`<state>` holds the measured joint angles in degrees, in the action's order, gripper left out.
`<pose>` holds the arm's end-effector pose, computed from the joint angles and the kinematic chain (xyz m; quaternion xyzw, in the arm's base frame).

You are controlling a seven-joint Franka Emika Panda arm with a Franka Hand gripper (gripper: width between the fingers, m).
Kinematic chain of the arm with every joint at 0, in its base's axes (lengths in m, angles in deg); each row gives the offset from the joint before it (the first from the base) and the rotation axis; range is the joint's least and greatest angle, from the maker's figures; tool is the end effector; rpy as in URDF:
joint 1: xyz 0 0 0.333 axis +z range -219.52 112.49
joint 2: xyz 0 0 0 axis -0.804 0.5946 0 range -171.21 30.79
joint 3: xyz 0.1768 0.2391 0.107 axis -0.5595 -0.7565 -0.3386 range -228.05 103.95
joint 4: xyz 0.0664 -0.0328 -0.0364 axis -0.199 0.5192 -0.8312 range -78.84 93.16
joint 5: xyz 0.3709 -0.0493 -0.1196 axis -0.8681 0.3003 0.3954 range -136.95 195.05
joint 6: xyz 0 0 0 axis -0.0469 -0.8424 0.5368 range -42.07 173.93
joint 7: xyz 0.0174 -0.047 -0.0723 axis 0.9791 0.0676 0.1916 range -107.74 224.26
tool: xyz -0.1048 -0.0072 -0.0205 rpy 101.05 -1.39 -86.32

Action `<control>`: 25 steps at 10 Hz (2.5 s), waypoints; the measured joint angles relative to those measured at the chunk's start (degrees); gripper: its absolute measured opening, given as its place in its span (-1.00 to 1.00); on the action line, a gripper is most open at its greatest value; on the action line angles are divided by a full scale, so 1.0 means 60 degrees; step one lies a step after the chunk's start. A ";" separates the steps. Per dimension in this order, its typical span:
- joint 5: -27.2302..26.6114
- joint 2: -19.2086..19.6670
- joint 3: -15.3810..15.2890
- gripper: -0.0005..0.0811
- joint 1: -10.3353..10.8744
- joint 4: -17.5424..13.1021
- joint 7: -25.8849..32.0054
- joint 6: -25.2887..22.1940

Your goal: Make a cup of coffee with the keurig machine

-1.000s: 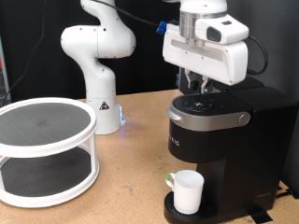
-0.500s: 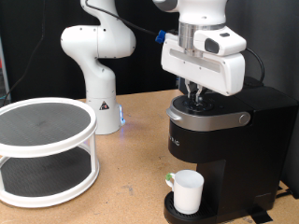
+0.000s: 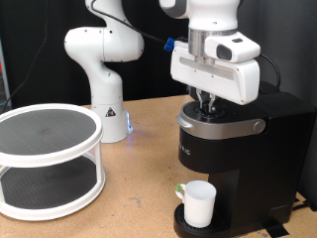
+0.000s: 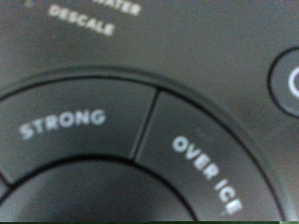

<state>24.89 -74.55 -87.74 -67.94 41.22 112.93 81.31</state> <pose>0.5152 0.1085 0.4289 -0.8489 -0.5279 -0.0238 0.0062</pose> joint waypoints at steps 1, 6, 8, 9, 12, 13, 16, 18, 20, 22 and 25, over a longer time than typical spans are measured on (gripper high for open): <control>-0.0122 -0.0021 0.0000 -0.98 0.0001 0.0045 0.0170 0.0147; -0.0701 -0.0138 0.0000 -0.98 0.0022 0.0282 0.0785 0.0670; -0.0641 -0.0143 -0.0005 -0.98 0.0023 0.0303 0.0768 0.0694; -0.0488 -0.0139 -0.0026 -0.98 0.0023 0.0302 0.0674 0.0687; 0.0147 0.0037 -0.0117 -0.98 0.0024 0.0025 -0.0034 0.0179; 0.0350 0.0162 -0.0139 -0.98 0.0024 -0.0169 -0.0273 -0.0162; 0.0669 0.0539 -0.0188 -0.98 0.0025 -0.0697 -0.0584 -0.0951; 0.0692 0.0625 -0.0192 -0.98 0.0024 -0.0806 -0.0596 -0.1083; 0.0696 0.0661 -0.0192 -0.98 0.0024 -0.0859 -0.0598 -0.1154; 0.0697 0.0660 -0.0192 -0.98 0.0024 -0.0848 -0.0692 -0.1102; 0.0058 0.0339 -0.0108 -0.98 -0.0026 -0.0316 -0.0683 0.0012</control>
<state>25.24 -72.51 -88.39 -68.09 39.32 108.84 81.38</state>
